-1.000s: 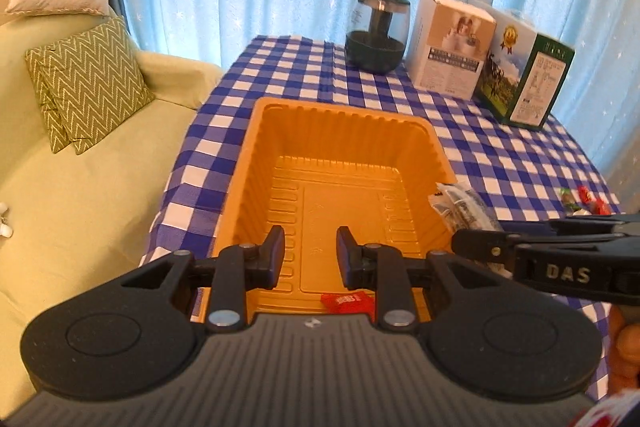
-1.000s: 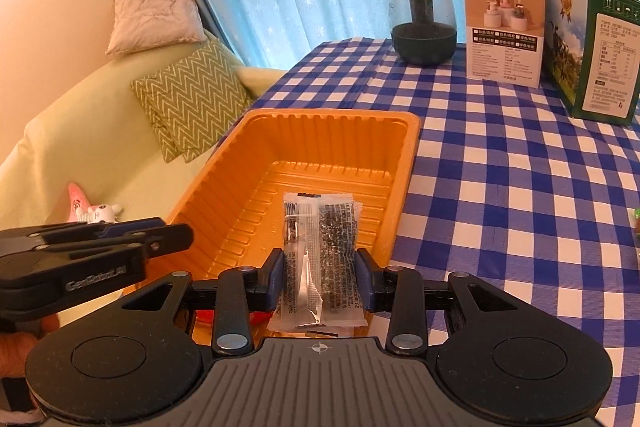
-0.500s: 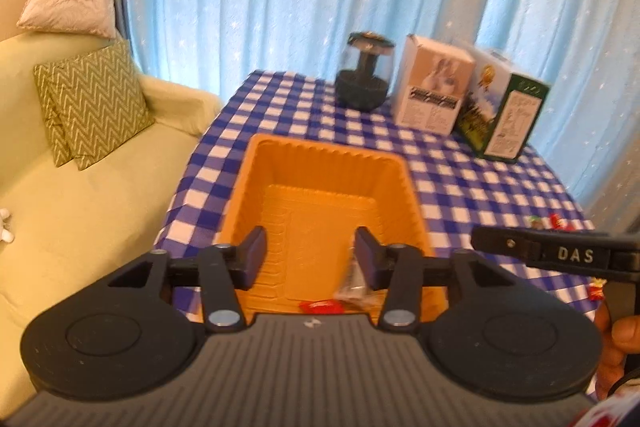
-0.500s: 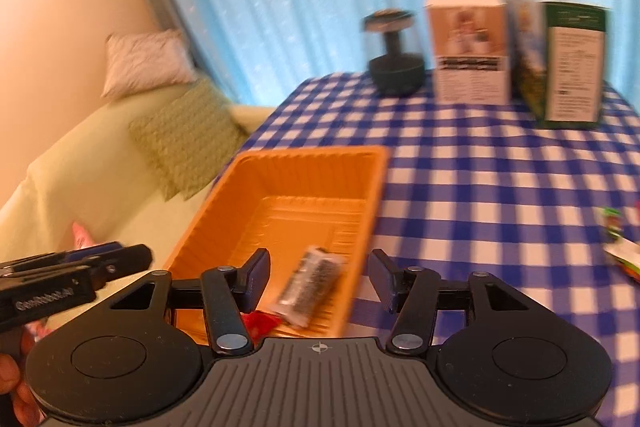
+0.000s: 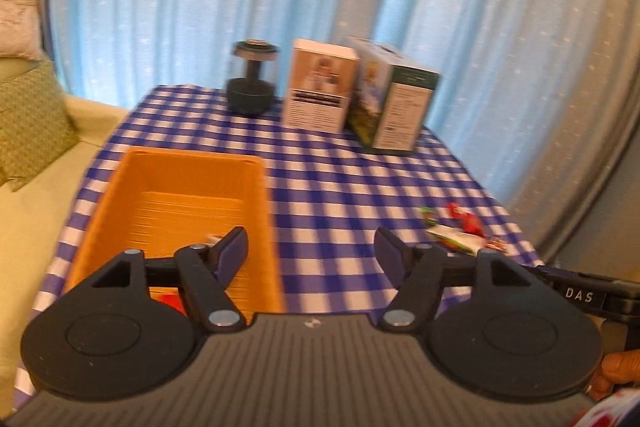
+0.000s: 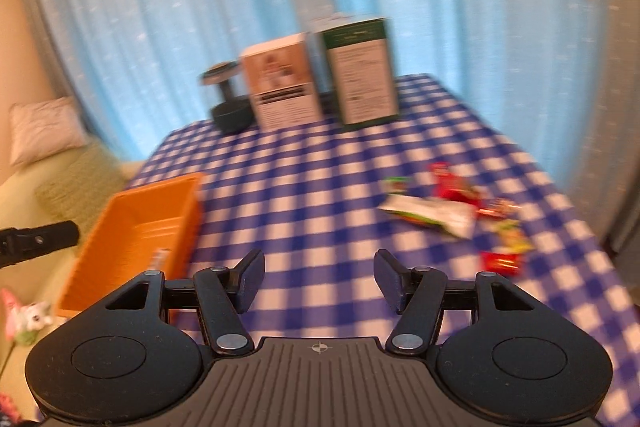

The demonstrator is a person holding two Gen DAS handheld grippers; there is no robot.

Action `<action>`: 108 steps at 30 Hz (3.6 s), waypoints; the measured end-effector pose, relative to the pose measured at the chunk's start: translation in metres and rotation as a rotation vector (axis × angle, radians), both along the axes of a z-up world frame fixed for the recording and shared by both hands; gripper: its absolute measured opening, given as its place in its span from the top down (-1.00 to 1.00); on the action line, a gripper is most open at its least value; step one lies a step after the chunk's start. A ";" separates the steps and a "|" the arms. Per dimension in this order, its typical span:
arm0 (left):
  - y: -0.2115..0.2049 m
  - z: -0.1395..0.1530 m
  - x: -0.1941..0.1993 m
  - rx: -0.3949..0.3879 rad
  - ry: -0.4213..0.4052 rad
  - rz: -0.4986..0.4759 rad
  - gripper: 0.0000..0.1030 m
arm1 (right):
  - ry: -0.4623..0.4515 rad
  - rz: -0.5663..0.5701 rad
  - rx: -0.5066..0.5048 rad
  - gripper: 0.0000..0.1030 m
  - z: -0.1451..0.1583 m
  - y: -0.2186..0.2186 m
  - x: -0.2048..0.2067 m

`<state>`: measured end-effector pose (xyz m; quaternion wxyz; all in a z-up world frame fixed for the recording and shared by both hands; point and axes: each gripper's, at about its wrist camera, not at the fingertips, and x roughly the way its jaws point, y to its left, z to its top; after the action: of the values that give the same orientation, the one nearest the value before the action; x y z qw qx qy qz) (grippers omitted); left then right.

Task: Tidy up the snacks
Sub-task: 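Grasp a red candy with the left tool while the right tool grasps the yellow-green candy, then carry both candies over the orange tray and open both tools to release them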

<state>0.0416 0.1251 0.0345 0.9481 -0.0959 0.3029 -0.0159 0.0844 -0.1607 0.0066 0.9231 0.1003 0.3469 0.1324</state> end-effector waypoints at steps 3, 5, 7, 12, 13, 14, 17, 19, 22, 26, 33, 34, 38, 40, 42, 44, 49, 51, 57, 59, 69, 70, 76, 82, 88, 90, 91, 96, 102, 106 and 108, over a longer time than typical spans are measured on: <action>-0.028 -0.002 -0.001 -0.012 -0.002 -0.051 -0.49 | -0.001 -0.059 -0.006 -0.20 -0.001 -0.031 -0.011; -0.046 -0.005 0.002 -0.014 0.007 -0.083 -0.51 | 0.000 -0.093 -0.011 -0.20 -0.002 -0.049 -0.017; -0.064 -0.008 0.004 -0.013 0.016 -0.113 -0.52 | 0.001 -0.128 -0.013 -0.20 -0.005 -0.067 -0.023; -0.101 -0.019 0.010 -0.020 0.039 -0.172 -0.58 | 0.016 -0.193 -0.023 -0.21 -0.015 -0.104 -0.031; -0.108 -0.021 0.012 -0.022 0.046 -0.182 -0.58 | 0.017 -0.200 -0.025 -0.21 -0.017 -0.110 -0.032; -0.115 -0.024 0.014 -0.023 0.053 -0.192 -0.58 | 0.017 -0.206 -0.029 -0.20 -0.019 -0.116 -0.033; -0.134 -0.033 0.022 -0.026 0.068 -0.215 -0.58 | 0.016 -0.214 -0.042 -0.20 -0.025 -0.133 -0.028; -0.148 -0.039 0.029 -0.026 0.076 -0.227 -0.58 | 0.012 -0.218 -0.049 -0.20 -0.027 -0.143 -0.023; -0.167 -0.050 0.041 -0.006 0.079 -0.239 -0.57 | 0.009 -0.207 -0.070 -0.20 -0.034 -0.155 -0.011; -0.192 -0.066 0.059 0.003 0.092 -0.261 -0.56 | 0.014 -0.173 -0.081 -0.20 -0.044 -0.167 0.009; -0.229 -0.098 0.088 0.008 0.126 -0.293 -0.47 | 0.025 -0.093 -0.104 -0.17 -0.066 -0.180 0.046; -0.233 -0.103 0.092 0.009 0.132 -0.297 -0.42 | 0.027 -0.088 -0.105 -0.15 -0.069 -0.181 0.051; -0.251 -0.123 0.106 0.021 0.152 -0.317 -0.38 | 0.038 -0.092 -0.089 0.10 -0.079 -0.187 0.068; -0.258 -0.130 0.113 0.018 0.156 -0.329 -0.37 | 0.045 -0.097 -0.079 0.10 -0.083 -0.190 0.075; -0.265 -0.137 0.119 0.021 0.152 -0.345 -0.37 | 0.048 -0.106 -0.076 0.11 -0.086 -0.194 0.081; -0.272 -0.144 0.125 0.023 0.154 -0.360 -0.37 | 0.051 -0.114 -0.070 0.11 -0.088 -0.198 0.086; -0.287 -0.160 0.140 0.035 0.169 -0.390 -0.31 | 0.067 -0.131 -0.072 0.11 -0.094 -0.202 0.094; -0.293 -0.164 0.145 0.040 0.171 -0.397 -0.29 | 0.072 -0.141 -0.075 0.11 -0.096 -0.204 0.095; -0.304 -0.172 0.154 0.061 0.171 -0.415 -0.06 | 0.088 -0.165 -0.067 0.11 -0.099 -0.208 0.097; -0.307 -0.173 0.156 0.084 0.162 -0.417 0.11 | 0.089 -0.172 -0.067 0.11 -0.100 -0.208 0.096; -0.285 -0.168 0.147 0.104 0.156 -0.413 0.41 | 0.094 -0.138 -0.084 0.11 -0.103 -0.196 0.098; -0.280 -0.167 0.145 0.103 0.155 -0.407 0.41 | 0.093 -0.124 -0.090 0.11 -0.103 -0.193 0.099; -0.249 -0.164 0.130 0.129 0.139 -0.371 0.41 | 0.091 -0.034 -0.115 0.11 -0.111 -0.172 0.109; -0.225 -0.162 0.118 0.157 0.128 -0.345 0.41 | 0.088 0.040 -0.125 0.11 -0.119 -0.155 0.121; -0.210 -0.159 0.115 0.131 0.128 -0.319 0.41 | 0.093 0.074 -0.134 0.12 -0.128 -0.141 0.138; -0.208 -0.158 0.115 0.131 0.128 -0.317 0.41 | 0.104 0.084 -0.149 0.21 -0.132 -0.135 0.143; -0.207 -0.158 0.115 0.127 0.130 -0.316 0.41 | 0.111 0.089 -0.162 0.24 -0.135 -0.132 0.145; -0.203 -0.157 0.114 0.115 0.133 -0.307 0.41 | 0.101 0.064 -0.232 0.59 -0.137 -0.122 0.148; -0.198 -0.153 0.109 0.098 0.136 -0.291 0.41 | 0.116 0.056 -0.210 0.60 -0.130 -0.119 0.138; -0.191 -0.144 0.101 0.088 0.138 -0.272 0.41 | 0.110 0.055 -0.194 0.60 -0.119 -0.113 0.123; -0.185 -0.138 0.095 0.085 0.135 -0.260 0.41 | 0.121 0.038 -0.177 0.60 -0.113 -0.107 0.113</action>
<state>0.1366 -0.0595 -0.1036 0.9187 -0.0163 0.3762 -0.1192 0.1976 -0.2682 -0.1068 0.9030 0.0194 0.4142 0.1122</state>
